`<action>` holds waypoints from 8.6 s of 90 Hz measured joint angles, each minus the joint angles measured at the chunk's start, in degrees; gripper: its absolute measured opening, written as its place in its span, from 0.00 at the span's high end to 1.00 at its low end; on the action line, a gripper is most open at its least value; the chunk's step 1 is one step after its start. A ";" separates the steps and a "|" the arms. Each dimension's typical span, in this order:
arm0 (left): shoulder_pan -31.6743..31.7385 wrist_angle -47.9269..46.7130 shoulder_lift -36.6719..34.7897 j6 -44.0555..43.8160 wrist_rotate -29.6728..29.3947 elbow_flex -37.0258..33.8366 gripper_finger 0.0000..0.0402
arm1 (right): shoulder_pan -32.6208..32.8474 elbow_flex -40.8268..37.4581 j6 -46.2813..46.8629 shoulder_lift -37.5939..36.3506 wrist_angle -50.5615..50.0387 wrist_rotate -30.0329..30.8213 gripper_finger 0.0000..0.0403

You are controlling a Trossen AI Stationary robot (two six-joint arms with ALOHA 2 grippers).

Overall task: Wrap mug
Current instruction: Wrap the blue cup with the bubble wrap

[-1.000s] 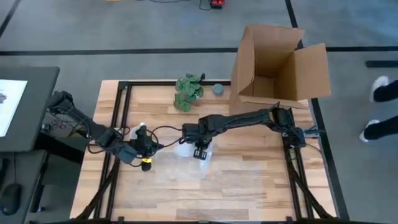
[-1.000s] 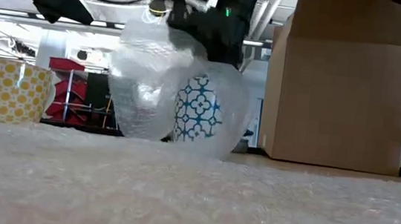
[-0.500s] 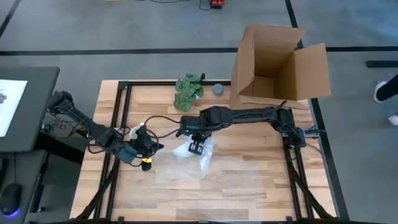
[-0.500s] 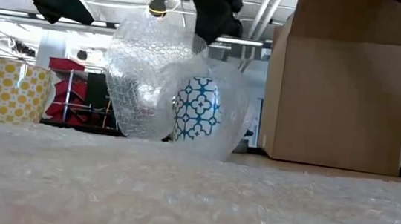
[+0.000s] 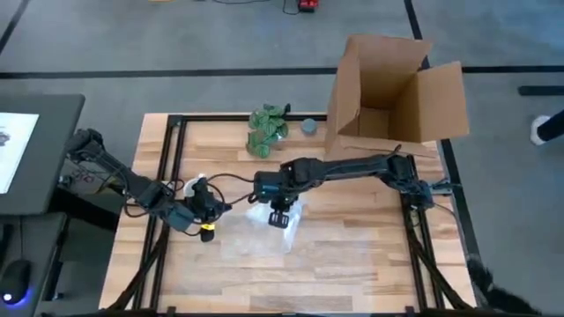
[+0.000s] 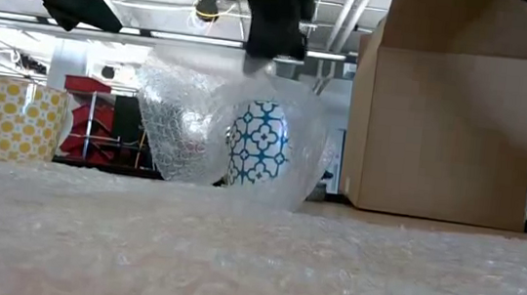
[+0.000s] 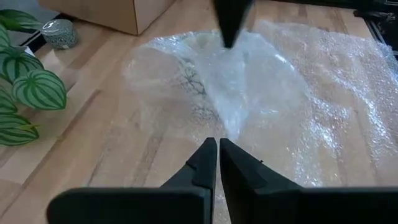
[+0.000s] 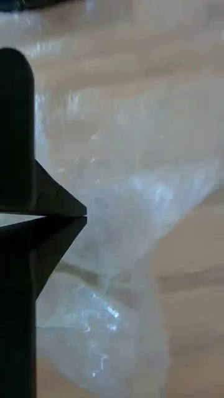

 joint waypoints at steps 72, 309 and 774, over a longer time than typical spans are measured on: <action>0.02 0.04 0.00 0.02 -0.27 -0.02 1.00 | -1.76 -12.24 1.31 -0.15 4.93 0.24 1.00; 0.04 -0.02 0.02 -0.42 -0.39 -0.09 1.00 | -1.35 11.45 -7.65 3.72 -15.08 10.97 0.53; 0.02 0.50 0.00 0.11 0.66 -0.09 1.00 | -0.60 -13.74 -19.61 -17.21 -6.24 2.80 1.00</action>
